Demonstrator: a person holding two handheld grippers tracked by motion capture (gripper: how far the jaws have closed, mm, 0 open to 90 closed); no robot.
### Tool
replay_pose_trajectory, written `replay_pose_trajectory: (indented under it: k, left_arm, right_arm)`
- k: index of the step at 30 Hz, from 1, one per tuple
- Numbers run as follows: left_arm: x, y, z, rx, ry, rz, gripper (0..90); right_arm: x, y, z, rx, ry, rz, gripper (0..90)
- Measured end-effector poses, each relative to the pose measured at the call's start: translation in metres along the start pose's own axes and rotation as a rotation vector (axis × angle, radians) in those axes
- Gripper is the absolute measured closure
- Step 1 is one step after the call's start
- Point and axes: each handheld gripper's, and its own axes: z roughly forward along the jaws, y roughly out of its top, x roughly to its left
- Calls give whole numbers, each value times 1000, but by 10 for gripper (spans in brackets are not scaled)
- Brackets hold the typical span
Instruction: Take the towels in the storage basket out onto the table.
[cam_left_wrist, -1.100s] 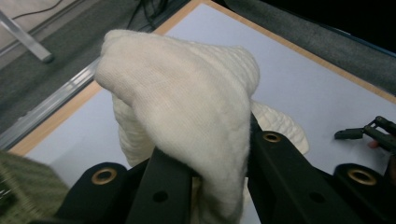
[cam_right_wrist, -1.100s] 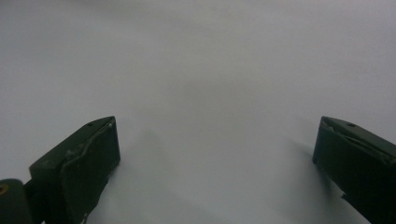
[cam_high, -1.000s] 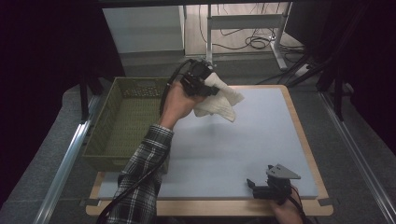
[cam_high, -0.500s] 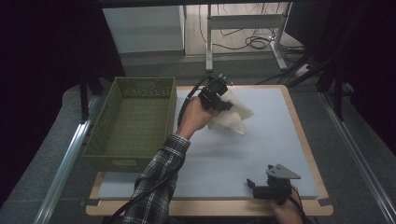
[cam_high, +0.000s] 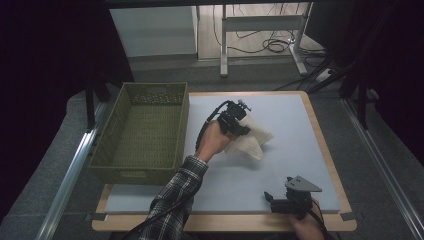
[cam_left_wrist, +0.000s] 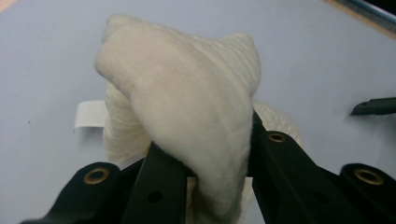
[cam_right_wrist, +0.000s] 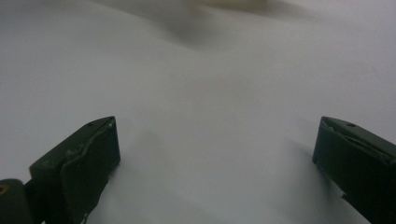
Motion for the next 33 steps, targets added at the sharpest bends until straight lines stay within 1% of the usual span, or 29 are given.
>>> replay_pose_trajectory:
  k: [2, 3, 4, 6, 7, 10, 15, 19, 20, 22, 23, 24, 25, 27, 28, 29, 30, 31, 32, 33]
  left_arm:
    - [-3, -6, 8, 12, -7, -4, 768]
    - [-3, -6, 8, 12, -7, -4, 765]
    - [-4, -10, 13, 16, -10, -6, 762]
    - [-5, -14, 18, 26, -4, 1, 757]
    - [-5, -14, 18, 26, -4, 1, 757]
    - [-7, -20, 25, 35, 3, -5, 754]
    - [-10, -30, 35, 53, 19, -3, 742]
    - [-10, -38, 45, 82, 29, 0, 718]
    - [-10, -42, 49, 99, 35, 9, 702]
    - [-11, -47, 55, 110, 42, 7, 668]
    - [-10, -50, 58, 110, 39, 5, 601]
    - [-9, -51, 59, 107, 35, -2, 601]
    - [-9, -53, 59, 97, 29, -12, 575]
    - [-8, -53, 56, 79, 21, -23, 504]
    - [-9, -53, 53, 71, 24, -23, 466]
    - [-10, -53, 51, 59, 25, -28, 398]
    - [-10, -53, 47, 56, 30, -24, 398]
    - [-11, -53, 44, 42, 33, -25, 355]
    - [-12, -53, 41, 28, 41, -24, 290]
    - [-12, -54, 37, 18, 46, -23, 268]
  right_arm:
    - [0, 0, 0, 0, 0, -1, 7]
    - [0, 0, 0, 0, 0, -1, 7]
    - [0, 0, 0, 0, 0, -1, 7]
    - [0, 0, 0, 0, 0, -1, 7]
    - [0, 0, 0, 0, 0, -1, 7]
    - [0, 0, 0, 0, 0, -1, 7]
    - [0, 0, 0, 0, 0, -1, 7]
    - [0, 0, 0, 1, 0, -1, 7]
    - [0, 0, 0, 1, 0, -1, 7]
    - [0, 0, 0, 0, -2, -2, 7]
    - [0, 0, 0, 0, -1, -2, 7]
    - [0, 0, 0, 0, -1, -2, 7]
    - [0, 0, 0, 1, -1, -1, 7]
    - [0, 0, 0, 1, -1, -1, 7]
    - [0, 0, 0, 1, -1, -1, 7]
    - [0, 0, 0, 1, -1, -1, 7]
    - [0, 0, 0, 1, -1, -1, 7]
    - [0, 0, 0, 1, 0, 0, 7]
    - [0, 0, 0, 1, 0, -1, 7]
    - [0, 0, 0, 0, 0, 0, 7]
